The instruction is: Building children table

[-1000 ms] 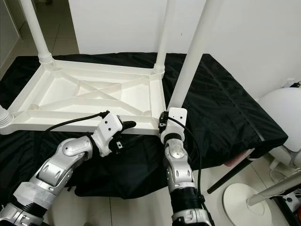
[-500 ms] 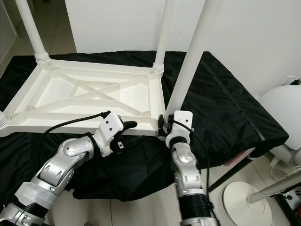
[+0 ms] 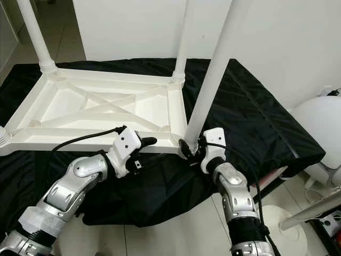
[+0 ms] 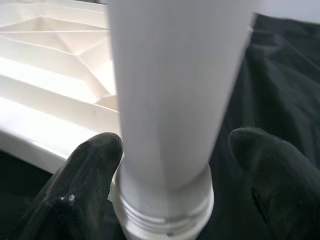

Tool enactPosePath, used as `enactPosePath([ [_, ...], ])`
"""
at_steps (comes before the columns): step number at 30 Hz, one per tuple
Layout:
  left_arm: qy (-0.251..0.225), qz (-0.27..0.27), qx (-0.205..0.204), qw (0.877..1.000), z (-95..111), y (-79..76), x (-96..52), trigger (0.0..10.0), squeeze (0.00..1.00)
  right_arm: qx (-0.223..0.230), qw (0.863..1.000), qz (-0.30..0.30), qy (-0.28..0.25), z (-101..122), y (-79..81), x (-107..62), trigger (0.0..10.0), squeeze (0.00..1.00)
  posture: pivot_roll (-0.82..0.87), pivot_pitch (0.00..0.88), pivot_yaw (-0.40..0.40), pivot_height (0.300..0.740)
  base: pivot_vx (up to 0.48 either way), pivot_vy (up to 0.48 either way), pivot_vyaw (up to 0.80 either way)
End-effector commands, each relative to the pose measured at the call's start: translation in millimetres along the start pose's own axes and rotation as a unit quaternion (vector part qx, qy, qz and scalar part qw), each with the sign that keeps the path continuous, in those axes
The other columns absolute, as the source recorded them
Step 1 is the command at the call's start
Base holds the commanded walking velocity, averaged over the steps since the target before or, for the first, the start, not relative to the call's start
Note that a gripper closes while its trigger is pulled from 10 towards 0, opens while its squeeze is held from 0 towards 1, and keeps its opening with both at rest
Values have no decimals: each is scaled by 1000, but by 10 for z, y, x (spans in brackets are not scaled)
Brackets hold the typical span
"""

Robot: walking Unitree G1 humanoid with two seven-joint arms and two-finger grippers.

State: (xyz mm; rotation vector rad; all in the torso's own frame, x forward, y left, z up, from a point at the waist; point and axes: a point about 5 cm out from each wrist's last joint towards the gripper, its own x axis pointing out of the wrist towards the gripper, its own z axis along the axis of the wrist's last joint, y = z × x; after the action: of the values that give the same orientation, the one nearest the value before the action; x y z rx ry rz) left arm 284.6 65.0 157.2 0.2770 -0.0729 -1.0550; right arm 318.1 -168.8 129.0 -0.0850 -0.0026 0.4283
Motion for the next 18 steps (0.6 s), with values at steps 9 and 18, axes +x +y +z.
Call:
enactPosePath([
  [9,1,-56,0,998,-24,-211,59,10000,0,-42,997,66,-2,126,-134,201,10000,0,-19,0,-79,740,0,0,0],
  [18,2,-56,9,998,-14,-197,70,10000,0,-61,986,155,23,72,-61,325,0,0,-10,0,-79,740,0,0,0],
])
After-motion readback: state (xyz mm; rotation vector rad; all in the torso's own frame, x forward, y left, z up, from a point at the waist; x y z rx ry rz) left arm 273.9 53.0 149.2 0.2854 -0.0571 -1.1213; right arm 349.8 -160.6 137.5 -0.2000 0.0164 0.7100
